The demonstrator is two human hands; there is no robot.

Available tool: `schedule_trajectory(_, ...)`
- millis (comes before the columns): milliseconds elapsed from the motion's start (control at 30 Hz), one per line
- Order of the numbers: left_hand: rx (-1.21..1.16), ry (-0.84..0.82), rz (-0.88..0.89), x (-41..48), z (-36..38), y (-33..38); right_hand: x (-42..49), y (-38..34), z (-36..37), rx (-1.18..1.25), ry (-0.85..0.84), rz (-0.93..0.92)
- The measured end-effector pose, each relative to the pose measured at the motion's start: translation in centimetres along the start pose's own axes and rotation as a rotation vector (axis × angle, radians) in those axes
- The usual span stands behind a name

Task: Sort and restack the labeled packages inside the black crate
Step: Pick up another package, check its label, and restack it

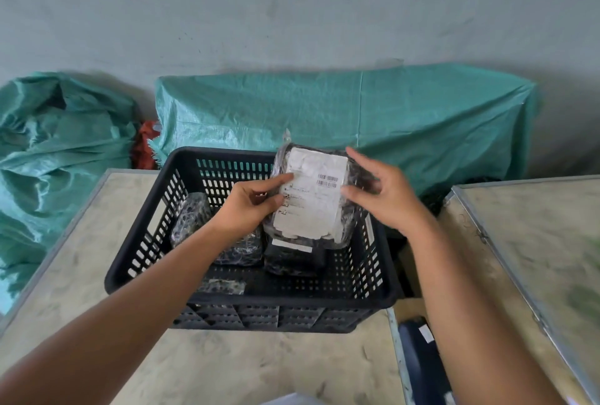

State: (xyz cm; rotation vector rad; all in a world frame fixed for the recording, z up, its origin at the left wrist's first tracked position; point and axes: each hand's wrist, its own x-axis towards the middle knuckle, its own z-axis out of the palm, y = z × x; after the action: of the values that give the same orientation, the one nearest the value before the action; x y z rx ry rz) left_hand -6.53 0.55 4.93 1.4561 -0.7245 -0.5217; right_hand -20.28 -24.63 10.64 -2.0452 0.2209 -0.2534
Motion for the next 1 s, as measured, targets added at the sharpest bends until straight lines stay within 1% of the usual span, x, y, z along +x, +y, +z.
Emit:
schedule_trajectory(133,-0.069,0.062,-0.142,1.5,-1.5,-1.8,0.2,2.8,3.7,-0.011,-0.060,0.057)
schedule_trajectory(233,-0.079,0.087,-0.210,2.3,-2.0,-2.4,1.0,3.9,5.4,-0.023,-0.045,0.102)
schedule_trajectory(400,0.231,0.066,-0.303,3.5,-0.6,-4.4,2.6,6.3,6.8,-0.110,-0.059,0.219)
schedule_trajectory(567,0.330,0.034,-0.390,4.5,1.4,-7.4,3.3,9.0,8.0,-0.105,-0.066,0.326)
schedule_trajectory(633,0.408,0.014,-0.413,4.8,1.6,-8.6,3.6,9.9,8.3,-0.104,-0.081,0.368)
schedule_trajectory(733,0.624,-0.061,-0.382,5.0,1.8,-10.1,3.2,11.2,9.5,-0.142,-0.172,0.414)
schedule_trajectory(833,0.792,-0.156,-0.282,5.0,1.9,-11.8,3.0,12.0,10.8,-0.267,-0.243,0.421)
schedule_trajectory(933,0.830,-0.196,-0.266,4.7,1.9,-12.5,3.2,12.2,11.4,-0.354,-0.277,0.446)
schedule_trajectory(1000,0.813,-0.196,-0.256,4.7,2.0,-12.5,3.5,12.2,11.4,-0.364,-0.284,0.464)
